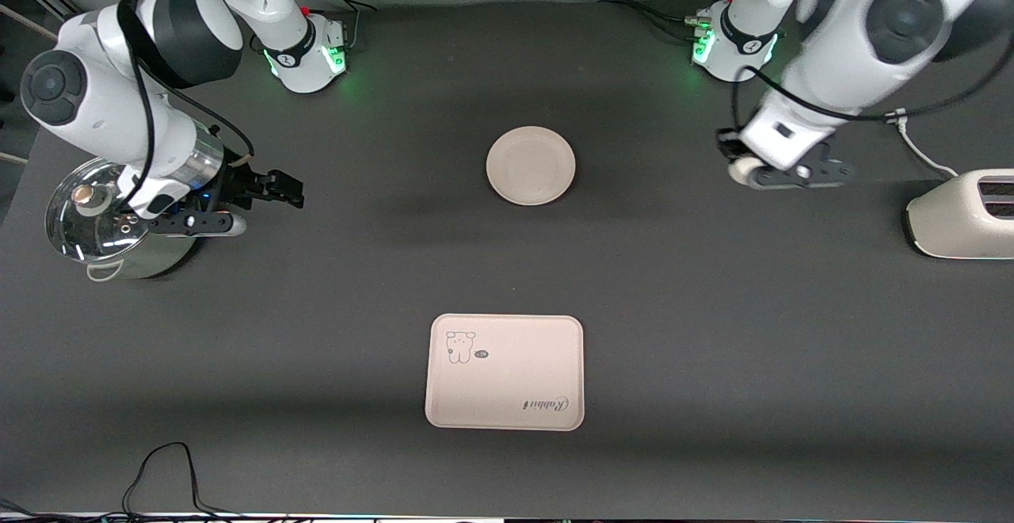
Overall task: Place bun in plate and plate on tray
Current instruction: 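Lift the bun with the left gripper and carry it over the plate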
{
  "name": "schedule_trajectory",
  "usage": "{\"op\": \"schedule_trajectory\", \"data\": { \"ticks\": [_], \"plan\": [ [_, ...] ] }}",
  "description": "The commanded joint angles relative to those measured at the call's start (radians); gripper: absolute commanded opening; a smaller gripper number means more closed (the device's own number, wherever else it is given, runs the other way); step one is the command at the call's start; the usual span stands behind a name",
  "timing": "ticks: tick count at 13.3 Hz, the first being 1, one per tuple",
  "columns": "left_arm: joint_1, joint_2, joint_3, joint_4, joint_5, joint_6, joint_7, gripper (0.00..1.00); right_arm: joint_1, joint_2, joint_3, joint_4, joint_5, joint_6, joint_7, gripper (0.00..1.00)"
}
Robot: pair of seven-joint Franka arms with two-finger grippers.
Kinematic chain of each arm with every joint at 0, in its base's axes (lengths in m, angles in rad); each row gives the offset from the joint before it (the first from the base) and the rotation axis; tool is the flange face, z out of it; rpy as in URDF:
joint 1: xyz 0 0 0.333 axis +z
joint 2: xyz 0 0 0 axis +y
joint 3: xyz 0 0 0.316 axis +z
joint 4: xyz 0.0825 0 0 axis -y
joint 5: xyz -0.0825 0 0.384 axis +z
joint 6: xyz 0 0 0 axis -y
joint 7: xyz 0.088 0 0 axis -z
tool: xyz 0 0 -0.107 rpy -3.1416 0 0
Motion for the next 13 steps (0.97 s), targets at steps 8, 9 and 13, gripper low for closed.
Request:
{"op": "schedule_trajectory", "data": {
  "ticks": [8, 9, 13],
  "plan": [
    [-0.129, 0.305, -0.287, 0.029, -0.014, 0.380, -0.445, 0.26, 0.015, 0.026, -0.007, 0.000, 0.012, 0.055, 0.024, 1.00],
    [-0.158, 0.343, -0.287, 0.026, 0.017, 0.409, -0.488, 0.26, 0.013, 0.026, -0.007, 0.002, 0.012, 0.057, 0.023, 1.00],
    [-0.258, 0.463, -0.287, -0.011, 0.091, 0.510, -0.598, 0.28, 0.017, 0.032, -0.007, 0.000, 0.012, 0.057, 0.024, 1.00]
  ]
}}
